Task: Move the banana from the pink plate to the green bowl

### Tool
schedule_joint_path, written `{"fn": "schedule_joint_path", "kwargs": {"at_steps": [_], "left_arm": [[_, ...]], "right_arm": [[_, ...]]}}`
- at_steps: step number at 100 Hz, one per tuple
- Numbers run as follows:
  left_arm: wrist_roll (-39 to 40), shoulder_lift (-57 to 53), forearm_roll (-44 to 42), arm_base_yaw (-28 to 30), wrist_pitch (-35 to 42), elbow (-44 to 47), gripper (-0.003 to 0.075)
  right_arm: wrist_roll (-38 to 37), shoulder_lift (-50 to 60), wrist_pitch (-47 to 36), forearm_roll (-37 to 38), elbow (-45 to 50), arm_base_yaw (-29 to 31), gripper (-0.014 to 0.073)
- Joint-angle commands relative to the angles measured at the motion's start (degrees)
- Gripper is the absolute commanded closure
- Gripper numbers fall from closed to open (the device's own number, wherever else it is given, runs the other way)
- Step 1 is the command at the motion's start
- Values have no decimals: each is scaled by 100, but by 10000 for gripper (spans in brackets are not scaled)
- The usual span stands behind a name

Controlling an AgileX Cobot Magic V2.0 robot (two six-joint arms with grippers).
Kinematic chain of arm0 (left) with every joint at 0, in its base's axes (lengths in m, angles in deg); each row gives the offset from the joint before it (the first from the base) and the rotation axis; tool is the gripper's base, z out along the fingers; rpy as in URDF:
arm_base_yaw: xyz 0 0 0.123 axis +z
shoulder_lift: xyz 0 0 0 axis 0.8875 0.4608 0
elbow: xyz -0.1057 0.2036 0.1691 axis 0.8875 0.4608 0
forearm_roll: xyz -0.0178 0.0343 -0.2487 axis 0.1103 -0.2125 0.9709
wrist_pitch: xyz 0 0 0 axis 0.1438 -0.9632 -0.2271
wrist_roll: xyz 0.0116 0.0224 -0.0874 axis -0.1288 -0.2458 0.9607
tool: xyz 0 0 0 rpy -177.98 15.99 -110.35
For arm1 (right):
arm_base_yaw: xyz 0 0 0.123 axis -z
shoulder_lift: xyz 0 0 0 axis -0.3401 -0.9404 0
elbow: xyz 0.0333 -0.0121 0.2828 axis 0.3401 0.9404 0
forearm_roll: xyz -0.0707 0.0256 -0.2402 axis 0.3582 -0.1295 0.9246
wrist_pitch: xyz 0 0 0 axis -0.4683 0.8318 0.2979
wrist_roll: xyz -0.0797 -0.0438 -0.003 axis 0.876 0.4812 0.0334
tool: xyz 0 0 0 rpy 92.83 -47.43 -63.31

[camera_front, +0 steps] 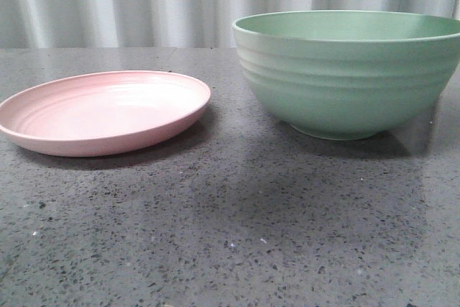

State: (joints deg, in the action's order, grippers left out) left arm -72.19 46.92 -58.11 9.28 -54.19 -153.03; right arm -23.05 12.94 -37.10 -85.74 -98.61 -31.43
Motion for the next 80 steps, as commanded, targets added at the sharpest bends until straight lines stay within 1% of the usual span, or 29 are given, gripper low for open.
{"fn": "schedule_joint_path", "kwargs": {"at_steps": [1, 8, 20, 51, 58, 73, 80], "left_arm": [[-2, -211, 54, -35, 324, -211, 330], [-2, -211, 54, -35, 324, -211, 330], [-2, -211, 54, -35, 333, -211, 330], [-2, -211, 54, -35, 360, -211, 331], [-2, -211, 54, -35, 360, -211, 331], [-2, -211, 54, -35, 409, -211, 331], [-2, -211, 54, -35, 443, -211, 331]], "right_arm": [[124, 144, -638, 407, -249, 109, 606], [124, 63, -757, 900, -249, 109, 606], [124, -154, -794, 1281, -249, 109, 603], [124, -578, -887, 1564, -249, 109, 587], [124, -590, -897, 1674, -239, 109, 527], [124, -590, -909, 1773, -239, 109, 288], [124, -590, -909, 1773, -239, 109, 212]]}}
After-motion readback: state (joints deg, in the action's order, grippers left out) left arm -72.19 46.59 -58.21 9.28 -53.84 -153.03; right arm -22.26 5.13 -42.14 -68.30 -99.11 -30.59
